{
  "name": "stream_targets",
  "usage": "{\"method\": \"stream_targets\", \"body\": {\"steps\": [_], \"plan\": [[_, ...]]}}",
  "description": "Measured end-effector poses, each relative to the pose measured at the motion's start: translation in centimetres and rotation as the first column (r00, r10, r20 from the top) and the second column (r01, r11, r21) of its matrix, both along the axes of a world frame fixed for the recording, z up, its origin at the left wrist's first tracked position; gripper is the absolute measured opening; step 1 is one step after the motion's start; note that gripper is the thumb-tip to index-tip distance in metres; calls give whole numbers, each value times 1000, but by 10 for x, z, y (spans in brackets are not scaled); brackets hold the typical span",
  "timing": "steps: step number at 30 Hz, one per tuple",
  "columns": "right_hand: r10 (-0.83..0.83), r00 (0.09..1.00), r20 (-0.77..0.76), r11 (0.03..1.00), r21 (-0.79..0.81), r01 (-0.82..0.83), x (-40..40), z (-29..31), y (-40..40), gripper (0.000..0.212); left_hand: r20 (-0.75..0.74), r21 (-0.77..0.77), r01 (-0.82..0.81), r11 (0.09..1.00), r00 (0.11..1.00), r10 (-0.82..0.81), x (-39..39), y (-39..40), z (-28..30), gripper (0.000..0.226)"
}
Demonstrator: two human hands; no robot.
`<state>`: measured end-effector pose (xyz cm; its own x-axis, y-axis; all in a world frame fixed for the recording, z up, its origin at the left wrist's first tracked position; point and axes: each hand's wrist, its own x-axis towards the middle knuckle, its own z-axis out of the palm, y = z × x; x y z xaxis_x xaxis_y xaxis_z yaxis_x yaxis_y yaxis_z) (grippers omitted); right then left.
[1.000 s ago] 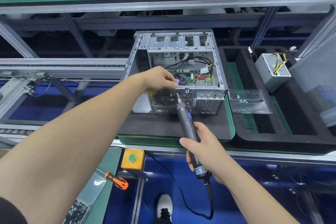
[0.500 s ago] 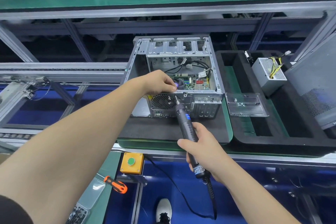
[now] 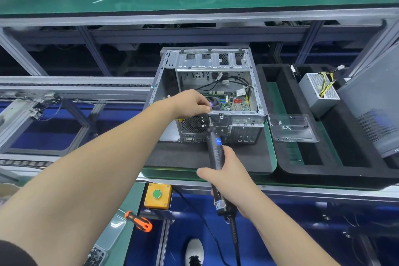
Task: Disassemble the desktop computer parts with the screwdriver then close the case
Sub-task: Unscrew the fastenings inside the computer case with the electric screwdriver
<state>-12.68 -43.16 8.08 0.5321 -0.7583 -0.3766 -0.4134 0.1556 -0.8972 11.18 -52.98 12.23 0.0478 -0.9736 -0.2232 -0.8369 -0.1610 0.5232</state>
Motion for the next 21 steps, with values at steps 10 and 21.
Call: {"method": "stream_targets", "body": {"steps": [10, 21], "plan": [[34, 999, -9, 997, 69, -33, -19, 13, -4, 55, 220, -54, 76, 996, 973, -62, -18, 16, 4, 29], [62, 996, -67, 996, 66, -58, -39, 22, -6, 68, 281, -134, 46, 990, 960, -6, -25, 21, -3, 32]]}}
